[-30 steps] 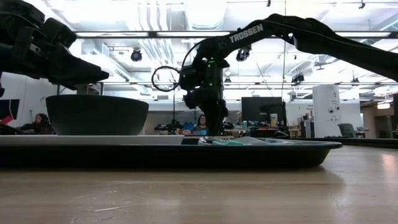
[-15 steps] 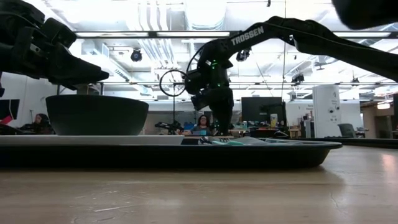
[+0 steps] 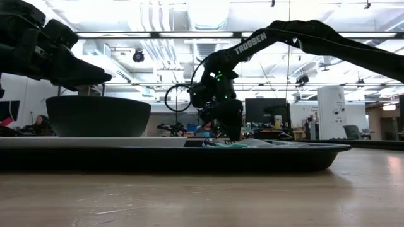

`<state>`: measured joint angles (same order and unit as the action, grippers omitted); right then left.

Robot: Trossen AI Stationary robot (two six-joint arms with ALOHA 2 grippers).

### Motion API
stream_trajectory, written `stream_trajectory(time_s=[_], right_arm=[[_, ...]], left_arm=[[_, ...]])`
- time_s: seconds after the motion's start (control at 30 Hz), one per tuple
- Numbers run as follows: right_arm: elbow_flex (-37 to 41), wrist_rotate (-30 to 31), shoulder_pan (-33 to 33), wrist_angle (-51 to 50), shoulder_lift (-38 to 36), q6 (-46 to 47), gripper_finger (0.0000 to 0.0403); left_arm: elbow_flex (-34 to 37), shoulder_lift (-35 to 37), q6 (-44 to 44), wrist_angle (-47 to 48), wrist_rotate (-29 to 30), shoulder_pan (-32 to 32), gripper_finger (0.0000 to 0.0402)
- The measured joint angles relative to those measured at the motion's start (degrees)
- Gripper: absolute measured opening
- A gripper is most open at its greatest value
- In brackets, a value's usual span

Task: Set up tray
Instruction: Put the blue knife on top of the gray napkin beside the blue fork on the black serving tray

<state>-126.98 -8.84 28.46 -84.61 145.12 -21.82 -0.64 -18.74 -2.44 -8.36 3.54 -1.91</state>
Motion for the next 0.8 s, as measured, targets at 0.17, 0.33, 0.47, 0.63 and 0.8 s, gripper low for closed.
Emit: stream_trajectory(time_s=[0.17,0.33,0.47,0.63,0.8], right_arm=[[1.8,-0.1,-0.1,1.9,-0.3,0.6,0.0148],[2.2,-0.1,-0.1,2.9,-0.4,1.5,0.0145],[2.2,1.0,-0.1,3.0,-0.3,2.2,0.0110],[2.0,2.2,0.0,2.4,-0.3,2.4,0.0033],[1.2,2.3,0.1,1.9,-0.2,3.0,0.0033]], left_arm=[[0.0,0.0,0.0,0.0,0.2,0.0,0.0118],[0.0,0.0,0.0,0.0,0.2,0.0,0.0118],[0.0,0.0,0.0,0.0,0.2,0.0,0.0118],[0.0,0.0,0.0,0.0,0.2,0.0,0.0118],[0.0,0.0,0.0,0.0,0.3,0.0,0.0118]])
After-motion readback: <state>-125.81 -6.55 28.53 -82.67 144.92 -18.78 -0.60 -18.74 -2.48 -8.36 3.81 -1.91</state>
